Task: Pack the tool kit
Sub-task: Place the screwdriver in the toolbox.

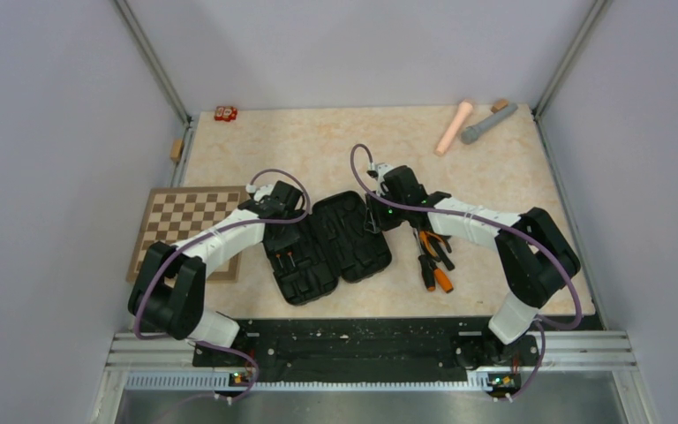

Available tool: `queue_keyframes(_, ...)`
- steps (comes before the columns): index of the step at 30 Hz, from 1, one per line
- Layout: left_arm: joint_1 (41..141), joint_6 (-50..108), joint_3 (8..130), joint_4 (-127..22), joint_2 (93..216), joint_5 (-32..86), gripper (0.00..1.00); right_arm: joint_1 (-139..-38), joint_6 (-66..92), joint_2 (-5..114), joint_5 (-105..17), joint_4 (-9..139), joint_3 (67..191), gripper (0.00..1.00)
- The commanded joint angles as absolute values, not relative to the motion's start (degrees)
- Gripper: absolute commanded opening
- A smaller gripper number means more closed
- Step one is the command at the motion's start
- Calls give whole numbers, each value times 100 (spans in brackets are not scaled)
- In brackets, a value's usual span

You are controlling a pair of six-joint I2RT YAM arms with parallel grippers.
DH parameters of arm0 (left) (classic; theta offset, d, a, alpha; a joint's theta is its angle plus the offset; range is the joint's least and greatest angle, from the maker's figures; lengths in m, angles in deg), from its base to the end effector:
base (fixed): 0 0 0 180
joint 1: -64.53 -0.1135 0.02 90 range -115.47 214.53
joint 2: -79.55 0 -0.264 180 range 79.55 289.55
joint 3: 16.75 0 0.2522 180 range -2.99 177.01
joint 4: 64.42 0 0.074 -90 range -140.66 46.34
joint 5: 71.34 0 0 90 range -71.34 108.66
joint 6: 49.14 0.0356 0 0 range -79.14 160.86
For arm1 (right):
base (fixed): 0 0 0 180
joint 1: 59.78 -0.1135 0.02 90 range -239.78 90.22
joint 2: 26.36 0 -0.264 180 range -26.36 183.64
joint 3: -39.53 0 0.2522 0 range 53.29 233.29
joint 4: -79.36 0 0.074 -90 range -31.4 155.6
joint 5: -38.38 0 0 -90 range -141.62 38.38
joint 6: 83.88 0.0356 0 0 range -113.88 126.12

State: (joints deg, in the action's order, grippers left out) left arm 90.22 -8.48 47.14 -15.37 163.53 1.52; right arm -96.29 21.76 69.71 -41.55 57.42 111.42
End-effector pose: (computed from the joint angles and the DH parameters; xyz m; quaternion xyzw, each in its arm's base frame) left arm 0.2457 -0.1066 0.1885 -0.2257 0.9463 0.0072 0.2312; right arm 0.2805 0.2154 0.1941 -0.1996 0.9028 0.2367 0.2985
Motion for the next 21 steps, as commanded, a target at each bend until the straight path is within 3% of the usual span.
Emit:
queue_keyframes(1, 9033, -863, 4754, -1460, 16104, -34, 35, -9546, 2218, 6915, -4098, 5939, 11148, 35)
queue_keyframes(5, 9027, -863, 4806, -1402, 16085, -27, 34, -9538, 2216, 6916, -4098, 5930, 11164, 34)
queue_keyframes(13, 9029, -919, 4776, -1418, 16133, 83, 15, -9541, 2219, 6930, -4089, 5930, 11165, 34)
queue_keyframes(21, 9023, -889, 4801, -1469, 16342, 13, 12, -9524, 2220, 6918, -4089, 5935, 11126, 34)
